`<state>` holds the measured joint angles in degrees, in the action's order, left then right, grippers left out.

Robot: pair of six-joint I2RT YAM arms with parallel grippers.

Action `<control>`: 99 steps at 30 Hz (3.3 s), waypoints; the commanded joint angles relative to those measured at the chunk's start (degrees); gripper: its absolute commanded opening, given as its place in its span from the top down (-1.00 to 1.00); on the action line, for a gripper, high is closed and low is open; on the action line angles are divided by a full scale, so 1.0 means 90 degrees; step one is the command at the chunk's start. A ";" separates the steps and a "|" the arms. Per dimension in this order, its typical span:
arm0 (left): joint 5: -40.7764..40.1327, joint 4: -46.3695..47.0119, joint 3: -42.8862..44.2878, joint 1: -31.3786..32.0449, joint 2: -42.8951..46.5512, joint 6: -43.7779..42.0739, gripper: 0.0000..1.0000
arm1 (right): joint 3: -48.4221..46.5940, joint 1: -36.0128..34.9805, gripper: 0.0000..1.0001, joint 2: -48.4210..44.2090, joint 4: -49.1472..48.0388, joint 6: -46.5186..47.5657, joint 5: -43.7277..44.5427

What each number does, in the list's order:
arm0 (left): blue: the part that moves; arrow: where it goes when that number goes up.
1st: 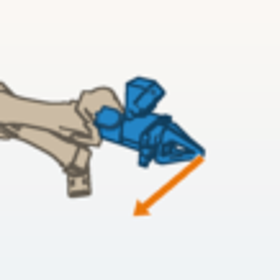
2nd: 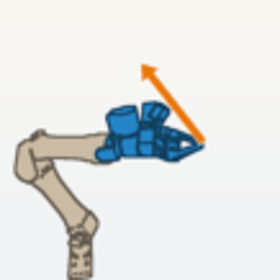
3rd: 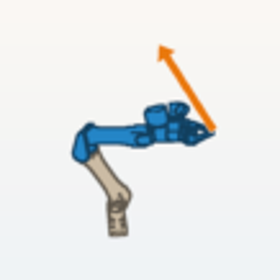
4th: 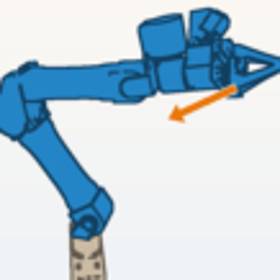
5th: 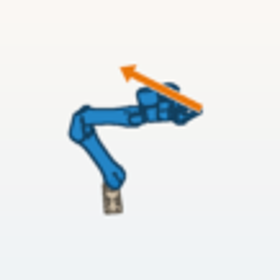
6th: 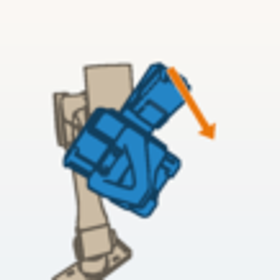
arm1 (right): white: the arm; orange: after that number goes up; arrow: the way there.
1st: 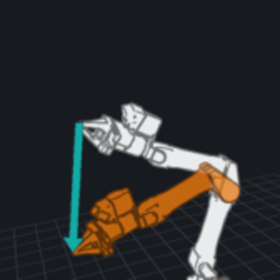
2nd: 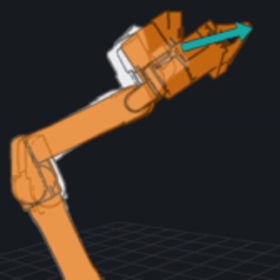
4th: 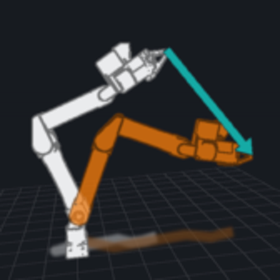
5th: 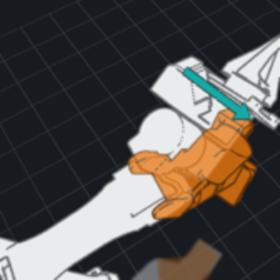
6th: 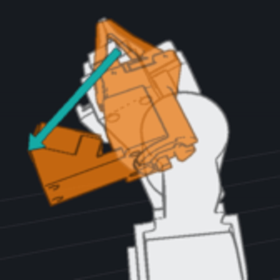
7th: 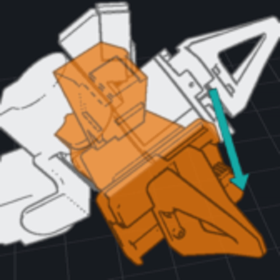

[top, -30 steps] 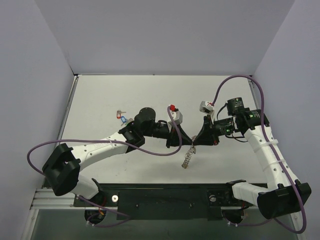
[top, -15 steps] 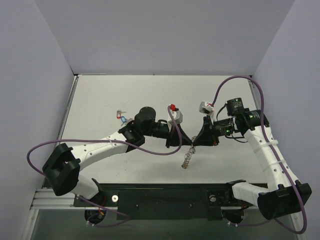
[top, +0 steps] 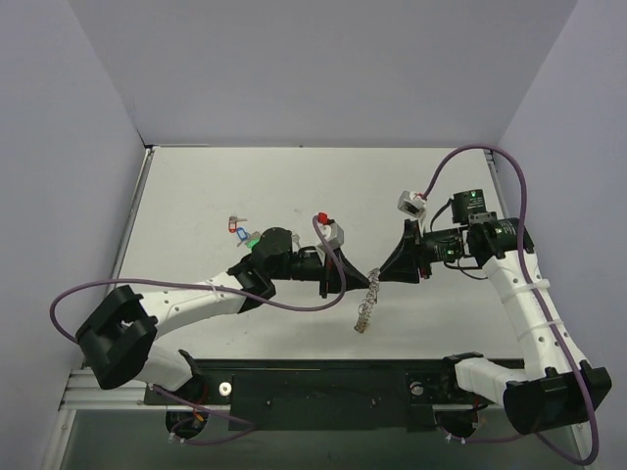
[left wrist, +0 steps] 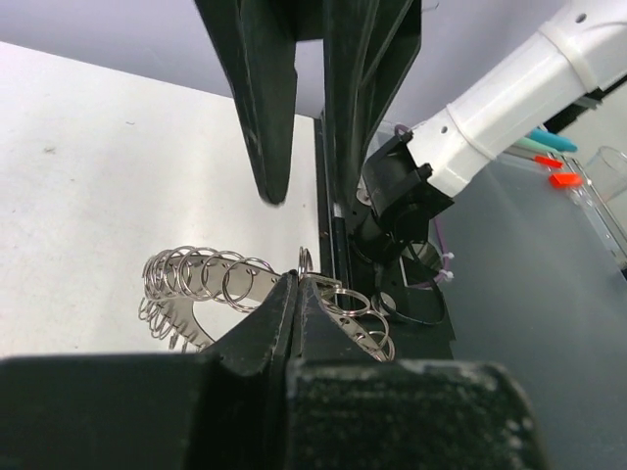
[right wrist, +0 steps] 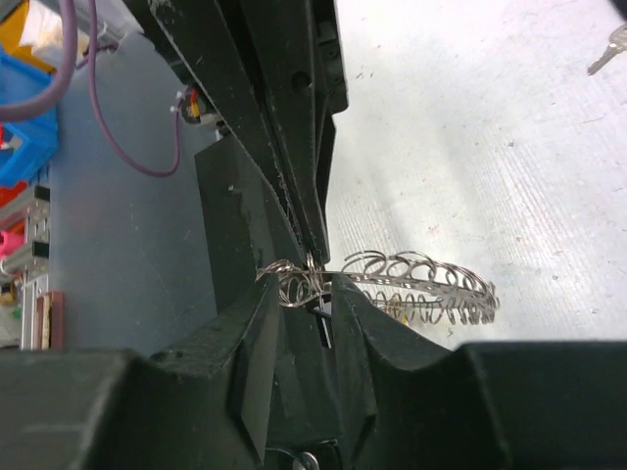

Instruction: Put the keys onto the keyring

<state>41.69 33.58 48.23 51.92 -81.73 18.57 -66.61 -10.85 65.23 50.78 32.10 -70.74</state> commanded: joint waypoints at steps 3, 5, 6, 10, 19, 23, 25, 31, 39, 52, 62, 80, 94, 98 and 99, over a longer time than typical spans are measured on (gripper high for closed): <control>-0.1193 0.1648 -0.0602 0.0198 0.0722 0.0388 1.00 | 0.0203 0.0298 0.47 -0.0383 -0.0992 -0.1668 -0.0286; -0.1496 0.1903 -0.0788 0.0247 0.0829 0.0388 1.00 | 0.0369 0.0288 0.44 -0.0451 -0.1237 -0.2060 -0.0188; -0.1556 0.2087 -0.0914 0.0266 0.0888 0.0378 1.00 | 0.0466 0.0288 0.43 -0.0480 -0.1325 -0.2178 -0.0148; -0.1849 0.2547 -0.1139 0.0286 0.0937 0.0466 1.00 | 0.0672 0.0288 0.42 -0.0519 -0.1697 -0.2716 -0.0089; -0.2035 0.2918 -0.1169 0.0334 0.0761 0.0817 1.00 | 0.0614 0.0200 0.39 -0.0500 -0.1493 -0.2278 -0.0197; -0.2015 0.3016 -0.1150 0.0334 0.0693 0.0896 1.00 | 0.0575 0.0132 0.38 -0.0432 -0.1220 -0.1606 -0.0157; -0.1986 0.2997 -0.1130 0.0334 0.0683 0.0915 1.00 | 0.0468 0.0102 0.38 -0.0383 -0.1015 -0.1264 -0.0197; -0.1957 0.2958 -0.1101 0.0334 0.0644 0.0945 1.00 | 0.0155 0.0063 0.40 -0.0217 -0.0215 -0.0180 -0.0538; -0.1898 0.2968 -0.1062 0.0334 0.0586 0.0984 1.00 | -0.0040 -0.0073 0.50 -0.0070 0.0070 0.0144 -0.0607; -0.1839 0.2978 -0.1023 0.0364 0.0556 0.1003 1.00 | -0.0177 -0.0132 0.63 0.0106 0.0197 0.0281 -0.0499; -0.1742 0.2987 -0.0935 0.0364 0.0517 0.1023 1.00 | -0.0265 -0.0132 0.64 0.0232 0.0178 0.0213 -0.0470; -0.1976 0.3513 -0.1227 0.0364 0.0712 0.1013 1.00 | 0.0320 -0.0152 1.00 -0.0050 -0.1341 -0.1666 -0.0051; -0.2035 0.4267 -0.1530 0.0364 0.0713 0.0984 1.00 | 0.0830 -0.0123 0.98 -0.0236 -0.2822 -0.3460 -0.0235; -0.1908 0.4140 -0.1540 0.0344 0.0703 0.0964 1.00 | 0.0254 0.0033 0.72 -0.0217 -0.1720 -0.2318 -0.0362; -0.1850 0.4101 -0.1550 0.0335 0.0722 0.0955 1.00 | 0.0195 0.0063 0.64 -0.0226 -0.1533 -0.2094 -0.0411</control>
<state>23.27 65.04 33.71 55.02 -77.43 26.87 -59.86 -11.44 64.05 30.41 5.56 -71.44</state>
